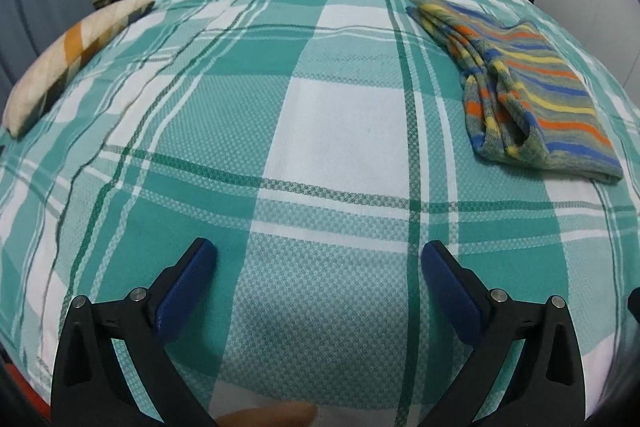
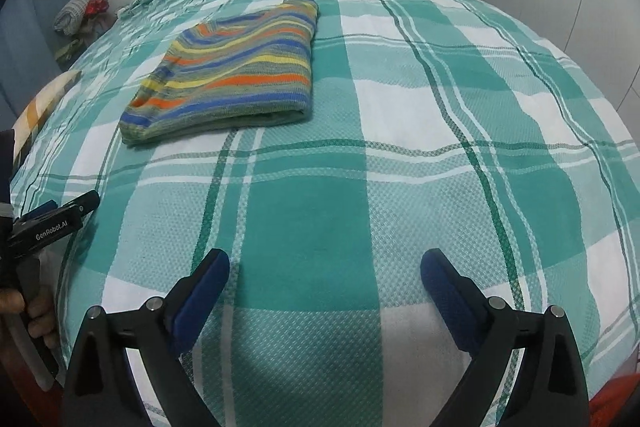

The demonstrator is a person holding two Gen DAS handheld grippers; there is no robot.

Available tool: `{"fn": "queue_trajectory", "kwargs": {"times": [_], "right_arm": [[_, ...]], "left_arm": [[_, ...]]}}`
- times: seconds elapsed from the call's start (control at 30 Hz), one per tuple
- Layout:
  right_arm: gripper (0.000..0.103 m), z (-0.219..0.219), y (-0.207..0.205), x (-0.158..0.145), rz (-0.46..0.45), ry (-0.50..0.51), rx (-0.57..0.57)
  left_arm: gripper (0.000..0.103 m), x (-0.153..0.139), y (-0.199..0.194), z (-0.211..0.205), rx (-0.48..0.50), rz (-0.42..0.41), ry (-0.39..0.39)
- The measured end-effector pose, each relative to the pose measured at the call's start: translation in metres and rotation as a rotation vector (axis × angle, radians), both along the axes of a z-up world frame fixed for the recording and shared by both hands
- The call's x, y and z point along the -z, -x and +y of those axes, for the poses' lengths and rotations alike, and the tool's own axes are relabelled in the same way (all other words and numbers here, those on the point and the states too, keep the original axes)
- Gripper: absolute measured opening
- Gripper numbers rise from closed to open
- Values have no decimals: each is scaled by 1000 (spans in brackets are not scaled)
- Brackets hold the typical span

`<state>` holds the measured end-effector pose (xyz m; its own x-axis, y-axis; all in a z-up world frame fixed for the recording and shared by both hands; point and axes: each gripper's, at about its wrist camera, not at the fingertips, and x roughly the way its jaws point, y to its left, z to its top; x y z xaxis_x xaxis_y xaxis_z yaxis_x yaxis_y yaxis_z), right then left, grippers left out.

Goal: Fold small clothes
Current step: 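Open both grippers and withdraw them from the folded sweater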

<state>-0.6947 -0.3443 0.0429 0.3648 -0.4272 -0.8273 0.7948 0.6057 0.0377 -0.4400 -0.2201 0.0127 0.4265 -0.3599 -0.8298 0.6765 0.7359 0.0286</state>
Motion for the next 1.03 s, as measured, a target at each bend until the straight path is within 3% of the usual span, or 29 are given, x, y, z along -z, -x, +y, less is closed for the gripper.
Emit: {"fn": "queue_trajectory", "kwargs": {"times": [0.13, 0.23, 0.37, 0.53, 0.8, 0.93, 1.03], "right_arm": [[96, 4, 0, -8, -4, 23, -11], [96, 1, -1, -27, -39, 21, -10], [96, -3, -8, -69, -69, 42, -2], [96, -3, -16, -97, -72, 52, -6], [96, 4, -21, -112, -56, 90, -28], [96, 4, -19, -116, -62, 105, -23], [96, 4, -18, -118, -66, 111, -20]], "left_arm": [[103, -7, 7, -2, 9, -28, -79], [103, -29, 22, -2, 13, -108, -132], [102, -74, 41, -2, 79, -95, -67], [102, -115, 51, -8, 96, -112, -11], [102, -127, 46, -13, 81, -95, -3], [102, -139, 48, -4, 63, -69, 67], [102, -149, 54, -3, 72, -95, 74]]}}
